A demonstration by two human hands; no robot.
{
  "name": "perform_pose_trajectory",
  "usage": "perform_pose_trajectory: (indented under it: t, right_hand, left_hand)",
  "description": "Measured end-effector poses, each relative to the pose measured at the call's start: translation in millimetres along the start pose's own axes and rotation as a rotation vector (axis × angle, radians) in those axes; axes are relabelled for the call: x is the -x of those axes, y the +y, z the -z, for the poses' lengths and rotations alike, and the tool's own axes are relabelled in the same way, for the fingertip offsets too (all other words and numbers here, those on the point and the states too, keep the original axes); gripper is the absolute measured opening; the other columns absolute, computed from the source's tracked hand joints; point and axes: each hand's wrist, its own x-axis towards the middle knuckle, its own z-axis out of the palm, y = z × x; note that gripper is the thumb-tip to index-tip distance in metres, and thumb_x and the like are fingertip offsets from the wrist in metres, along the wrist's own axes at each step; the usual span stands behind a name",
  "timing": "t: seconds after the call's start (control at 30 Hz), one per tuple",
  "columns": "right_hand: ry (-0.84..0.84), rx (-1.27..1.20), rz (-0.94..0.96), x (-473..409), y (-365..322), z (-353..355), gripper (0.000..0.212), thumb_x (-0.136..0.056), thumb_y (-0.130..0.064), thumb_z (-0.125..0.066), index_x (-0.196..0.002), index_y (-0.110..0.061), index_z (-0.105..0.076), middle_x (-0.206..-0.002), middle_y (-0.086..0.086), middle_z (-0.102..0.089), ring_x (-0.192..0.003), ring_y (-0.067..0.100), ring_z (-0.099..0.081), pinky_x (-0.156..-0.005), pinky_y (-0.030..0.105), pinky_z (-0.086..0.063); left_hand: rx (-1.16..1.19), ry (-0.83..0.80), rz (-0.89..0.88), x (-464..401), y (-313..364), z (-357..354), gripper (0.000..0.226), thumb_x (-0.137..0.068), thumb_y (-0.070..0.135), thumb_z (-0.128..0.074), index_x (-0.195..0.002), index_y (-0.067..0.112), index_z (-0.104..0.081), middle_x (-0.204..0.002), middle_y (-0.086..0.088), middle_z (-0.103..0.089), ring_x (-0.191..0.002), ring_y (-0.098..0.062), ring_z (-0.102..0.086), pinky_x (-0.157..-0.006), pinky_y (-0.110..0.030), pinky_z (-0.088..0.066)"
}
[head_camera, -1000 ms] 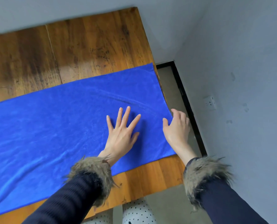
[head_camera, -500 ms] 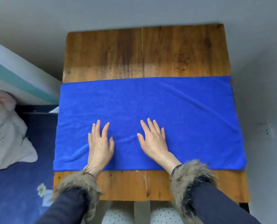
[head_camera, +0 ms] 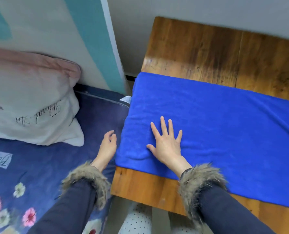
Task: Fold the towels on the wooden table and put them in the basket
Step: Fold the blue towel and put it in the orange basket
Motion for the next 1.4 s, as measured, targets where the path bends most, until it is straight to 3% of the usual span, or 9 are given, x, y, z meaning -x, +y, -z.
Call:
perform_pose_trajectory:
  t: [0.17, 0.4, 0.6, 0.8, 0.97, 1.1, 1.17, 1.23, 1.4]
  right_hand:
    - [-0.017, 0.086, -0.03, -1.0, -1.8, -3.9, 0.088, -0.087, -0.053, -0.052, -0.146, -0.035, 0.009, -0.153, 0.0, 0.027, -0.141, 0.028, 0.025, -0.109, 0.065, -0.004]
    - [-0.023, 0.121, -0.062, -1.0, -6.5, -2.3, 0.089, -0.086, -0.053, -0.053, -0.146, -0.035, 0.011, -0.153, 0.0, 0.027, -0.141, 0.028, 0.023, -0.11, 0.065, -0.009]
    - [-0.028, 0.13, -0.079, -1.3, -9.2, -1.1, 0.09, -0.086, -0.053, -0.054, -0.146, -0.035, 0.011, -0.153, 0.0, 0.026, -0.142, 0.028, 0.022, -0.11, 0.064, -0.01]
    - [-0.032, 0.094, -0.079, 0.7, -12.4, 2.7, 0.087, -0.087, -0.048, -0.055, -0.147, -0.034, 0.007, -0.154, 0.0, 0.024, -0.142, 0.028, 0.021, -0.109, 0.064, -0.01]
    - [0.084, -0.268, -0.063, 13.1, -10.1, 7.1, 0.058, -0.095, -0.031, -0.049, -0.146, -0.023, -0.025, -0.158, -0.002, -0.009, -0.146, 0.019, 0.001, -0.116, 0.049, -0.012]
    - [0.237, -0.723, -0.089, 43.1, -6.6, 18.7, 0.03, -0.092, -0.017, -0.055, -0.121, -0.014, -0.061, -0.121, -0.002, -0.063, -0.109, 0.006, -0.057, -0.098, 0.024, -0.042]
    - [0.269, -0.797, -0.05, 60.8, -2.8, 23.8, 0.018, -0.087, -0.013, -0.062, -0.104, -0.014, -0.067, -0.097, -0.004, -0.068, -0.083, -0.001, -0.059, -0.08, 0.017, -0.048]
    - [0.274, -0.827, 0.004, 76.1, 5.2, 25.7, 0.012, -0.082, -0.014, -0.067, -0.093, -0.017, -0.063, -0.086, -0.005, -0.064, -0.081, 0.003, -0.058, -0.073, 0.015, -0.047]
    - [0.378, -0.83, -0.089, 102.3, 43.5, 20.0, 0.029, -0.077, -0.024, -0.074, -0.093, -0.02, -0.05, -0.091, -0.005, -0.057, -0.083, 0.008, -0.055, -0.075, 0.022, -0.047]
  left_hand:
    - [0.215, -0.269, 0.262, -11.3, -1.5, 10.2, 0.042, -0.1, 0.032, -0.029, -0.139, 0.016, -0.036, -0.129, -0.006, -0.055, -0.109, -0.023, -0.059, -0.085, -0.035, -0.047]
    - [0.384, -0.399, 0.41, -13.8, -16.6, 27.4, 0.03, -0.099, 0.021, -0.04, -0.128, 0.015, -0.041, -0.109, -0.011, -0.064, -0.091, -0.024, -0.064, -0.078, -0.033, -0.05]
    - [0.298, -0.458, 0.286, -13.9, -26.1, 44.9, 0.021, -0.094, 0.023, -0.053, -0.098, 0.009, -0.068, -0.097, -0.007, -0.069, -0.079, -0.016, -0.062, -0.077, -0.028, -0.048]
    - [0.217, -0.343, 0.101, 5.6, -7.1, 58.6, 0.013, -0.092, 0.013, -0.054, -0.095, 0.008, -0.066, -0.089, -0.006, -0.067, -0.074, -0.014, -0.061, -0.068, -0.023, -0.05]
    - [0.268, -0.255, 0.036, 40.6, 28.9, 49.4, 0.011, -0.092, 0.013, -0.055, -0.096, 0.007, -0.064, -0.082, -0.003, -0.068, -0.062, -0.008, -0.063, -0.057, -0.021, -0.05]
    - [0.21, -0.239, -0.072, 62.3, 66.9, 23.6, 0.007, -0.088, 0.014, -0.061, -0.089, 0.009, -0.065, -0.077, -0.001, -0.068, -0.064, -0.008, -0.061, -0.057, -0.02, -0.049]
    - [0.197, -0.24, -0.114, 69.6, 87.3, 5.0, 0.006, -0.086, 0.014, -0.064, -0.085, 0.008, -0.065, -0.076, -0.002, -0.067, -0.063, -0.007, -0.061, -0.054, -0.018, -0.048]
    - [0.203, -0.267, -0.133, 76.7, 107.3, -17.8, 0.007, -0.085, 0.012, -0.065, -0.08, 0.007, -0.063, -0.071, -0.004, -0.065, -0.056, -0.004, -0.061, -0.049, -0.015, -0.047]
    - [0.126, -0.37, -0.16, 102.3, 138.0, -82.0, 0.012, -0.085, 0.011, -0.064, -0.074, 0.008, -0.058, -0.065, -0.003, -0.06, -0.049, -0.004, -0.061, -0.057, -0.019, -0.054]
